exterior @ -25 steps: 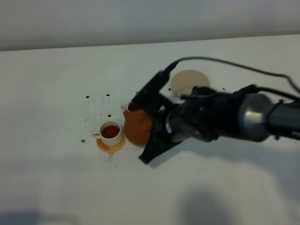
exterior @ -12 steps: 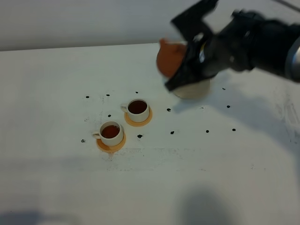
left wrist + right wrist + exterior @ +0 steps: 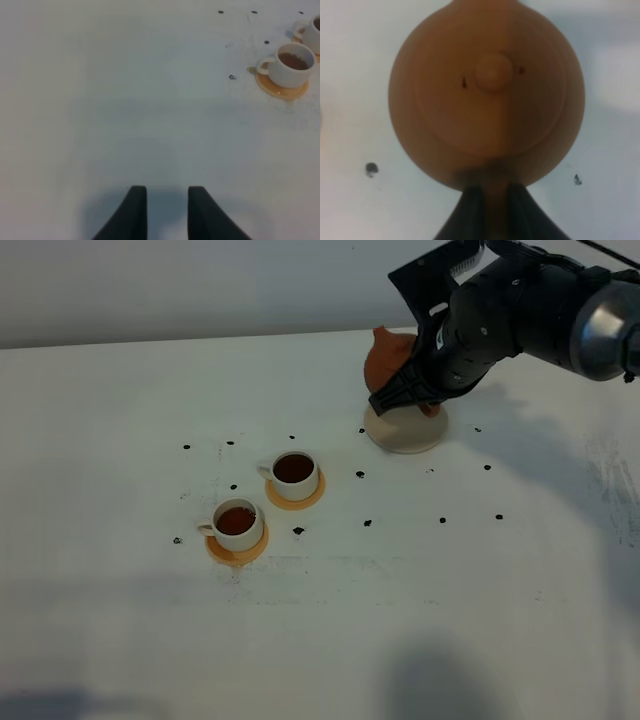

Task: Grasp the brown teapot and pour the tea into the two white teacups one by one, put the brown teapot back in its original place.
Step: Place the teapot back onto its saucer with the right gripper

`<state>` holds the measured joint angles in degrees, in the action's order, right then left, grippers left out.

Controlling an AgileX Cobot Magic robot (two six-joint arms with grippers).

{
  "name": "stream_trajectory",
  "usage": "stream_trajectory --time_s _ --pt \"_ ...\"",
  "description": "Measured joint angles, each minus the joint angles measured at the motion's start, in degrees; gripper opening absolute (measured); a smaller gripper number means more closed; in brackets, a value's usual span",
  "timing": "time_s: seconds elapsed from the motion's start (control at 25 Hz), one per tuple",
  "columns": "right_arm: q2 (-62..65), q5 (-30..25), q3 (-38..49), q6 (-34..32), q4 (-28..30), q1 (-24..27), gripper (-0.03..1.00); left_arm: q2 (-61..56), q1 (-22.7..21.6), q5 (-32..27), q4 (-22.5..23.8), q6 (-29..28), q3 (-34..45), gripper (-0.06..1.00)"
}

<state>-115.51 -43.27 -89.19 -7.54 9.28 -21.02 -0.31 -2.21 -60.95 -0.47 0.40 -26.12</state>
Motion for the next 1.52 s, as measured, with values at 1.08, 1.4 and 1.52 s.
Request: stream_trajectory --time_s 1.08,1.4,1.52 --pt "-7.41 4.80 -0.19 0.11 -2.67 3.08 0.09 0.00 0.00 0.00 0.00 0.00 0.00 0.22" --pt "-7.41 4.33 -0.19 1.20 -5.21 3.08 0.09 0.00 0.00 0.00 0.00 0.00 0.00 0.22" --pt "-7.41 4.17 -0.19 1.38 -5.96 3.08 0.09 0.00 0.00 0.00 0.00 0.00 0.00 0.22"
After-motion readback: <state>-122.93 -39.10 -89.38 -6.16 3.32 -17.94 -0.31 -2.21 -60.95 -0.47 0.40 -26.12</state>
